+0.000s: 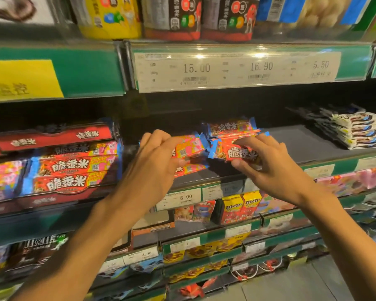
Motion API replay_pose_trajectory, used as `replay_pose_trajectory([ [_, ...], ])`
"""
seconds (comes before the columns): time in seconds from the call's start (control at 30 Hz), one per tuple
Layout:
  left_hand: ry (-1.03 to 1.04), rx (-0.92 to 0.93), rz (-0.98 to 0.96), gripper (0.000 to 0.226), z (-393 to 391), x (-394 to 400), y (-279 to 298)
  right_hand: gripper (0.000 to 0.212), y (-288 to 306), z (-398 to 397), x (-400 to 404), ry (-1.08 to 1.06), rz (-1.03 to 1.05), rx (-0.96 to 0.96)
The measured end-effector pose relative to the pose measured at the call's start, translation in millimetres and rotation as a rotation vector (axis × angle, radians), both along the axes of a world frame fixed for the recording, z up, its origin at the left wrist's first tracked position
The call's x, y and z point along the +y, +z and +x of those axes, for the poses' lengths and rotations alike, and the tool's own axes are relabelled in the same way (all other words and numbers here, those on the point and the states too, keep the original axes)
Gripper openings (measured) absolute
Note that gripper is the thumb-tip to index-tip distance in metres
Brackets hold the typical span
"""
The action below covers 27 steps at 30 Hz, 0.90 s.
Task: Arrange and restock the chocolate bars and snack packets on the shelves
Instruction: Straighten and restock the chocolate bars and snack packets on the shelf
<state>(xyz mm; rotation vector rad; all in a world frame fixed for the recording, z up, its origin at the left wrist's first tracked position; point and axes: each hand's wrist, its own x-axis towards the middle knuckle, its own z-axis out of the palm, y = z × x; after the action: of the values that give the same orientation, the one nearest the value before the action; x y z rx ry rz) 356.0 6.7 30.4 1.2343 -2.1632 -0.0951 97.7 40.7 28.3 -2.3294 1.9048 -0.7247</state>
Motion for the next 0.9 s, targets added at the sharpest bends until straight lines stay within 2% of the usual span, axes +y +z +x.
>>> replay_pose_trajectory([
  [0.1, -0.032, 0.031, -0.001, 0.041, 16.0, 27.6, 17.1, 0.05, 7.4, 21.4, 12.8, 0.05, 0.008, -0.021],
  [0.23, 0.009, 0.081, -0.018, 0.042, 64.8, 55.0, 29.8, 0.042, 19.2, 67.0, 25.9, 0.136, -0.072, -0.156],
  [0.33, 0.114, 0.047, -0.114, 0.037, 114.3, 67.0, 36.4, 0.039, 28.4, 108.5, 27.9, 0.18, -0.179, -0.079],
  [0.43, 0.212, -0.013, -0.217, 0.039, 165.5, 70.9, 42.9, 0.045, 35.0, 149.5, 19.6, 0.244, -0.268, -0.001],
  [0.7, 0.395, -0.117, -0.316, 0.039, 281.7, 39.9, 41.9, 0.044, 43.2, 252.4, -18.3, 0.291, -0.454, 0.07],
  [0.83, 0.48, -0.216, -0.309, 0.044, 310.6, 21.7, 44.8, 0.04, 52.5, 280.5, -37.1, 0.243, -0.497, 0.174],
  [0.9, 0.541, -0.227, -0.19, 0.05, 311.1, 15.2, 53.5, 0.037, 58.4, 290.3, -42.9, 0.217, -0.484, 0.203],
])
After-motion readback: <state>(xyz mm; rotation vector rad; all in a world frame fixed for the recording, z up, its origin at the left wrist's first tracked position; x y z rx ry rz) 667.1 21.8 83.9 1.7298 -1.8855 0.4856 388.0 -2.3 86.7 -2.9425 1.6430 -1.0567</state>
